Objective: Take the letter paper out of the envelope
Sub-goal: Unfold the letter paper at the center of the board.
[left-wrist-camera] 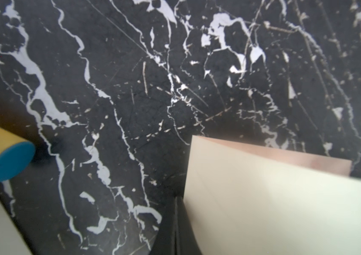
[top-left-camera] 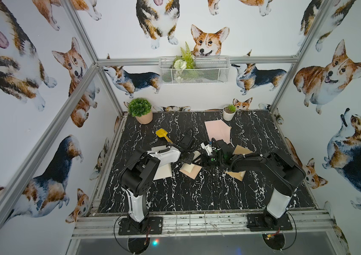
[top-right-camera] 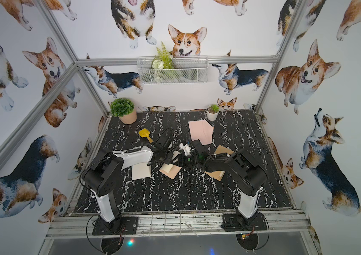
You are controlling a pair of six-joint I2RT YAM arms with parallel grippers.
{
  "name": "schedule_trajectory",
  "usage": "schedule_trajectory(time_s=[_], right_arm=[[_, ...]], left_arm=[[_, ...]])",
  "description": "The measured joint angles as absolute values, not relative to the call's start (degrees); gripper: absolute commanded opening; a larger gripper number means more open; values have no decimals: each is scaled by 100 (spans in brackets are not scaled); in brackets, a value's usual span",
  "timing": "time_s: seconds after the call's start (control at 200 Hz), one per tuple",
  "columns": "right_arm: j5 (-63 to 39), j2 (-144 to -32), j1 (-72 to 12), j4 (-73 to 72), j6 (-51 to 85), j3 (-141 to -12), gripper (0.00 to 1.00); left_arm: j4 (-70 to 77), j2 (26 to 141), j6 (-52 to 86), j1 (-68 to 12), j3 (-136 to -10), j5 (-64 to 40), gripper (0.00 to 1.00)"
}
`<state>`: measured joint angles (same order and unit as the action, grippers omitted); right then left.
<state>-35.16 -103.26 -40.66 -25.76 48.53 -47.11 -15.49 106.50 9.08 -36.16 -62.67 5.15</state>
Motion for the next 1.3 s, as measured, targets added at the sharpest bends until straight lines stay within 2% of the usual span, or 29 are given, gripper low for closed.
schedule_trajectory(time_s=[0.375,0.881,0.996,1.111,1.297], right_arm=[[-3304,-10460,-4165,-3503,5127,-4370,42],[-3107,-10927,-4226,-5028,5564,-4045,37],[-3096,-10901,-4226,-5072,5561,-4042,23],[-3048,-10696,-4226,-4912,5527,-4042,18],[-2862,-10016,-4226,-3822,5092,-4106,3]], left_arm=[[-1505,10615,950,-3590,-6204,539,0],[-735,10573,1308,-3531,-6062,-403,0],[-650,10562,1350,-3529,-6047,-434,0],[-543,10534,1389,-3531,-6034,-473,0],[-475,10464,1409,-3531,-5953,-495,0]])
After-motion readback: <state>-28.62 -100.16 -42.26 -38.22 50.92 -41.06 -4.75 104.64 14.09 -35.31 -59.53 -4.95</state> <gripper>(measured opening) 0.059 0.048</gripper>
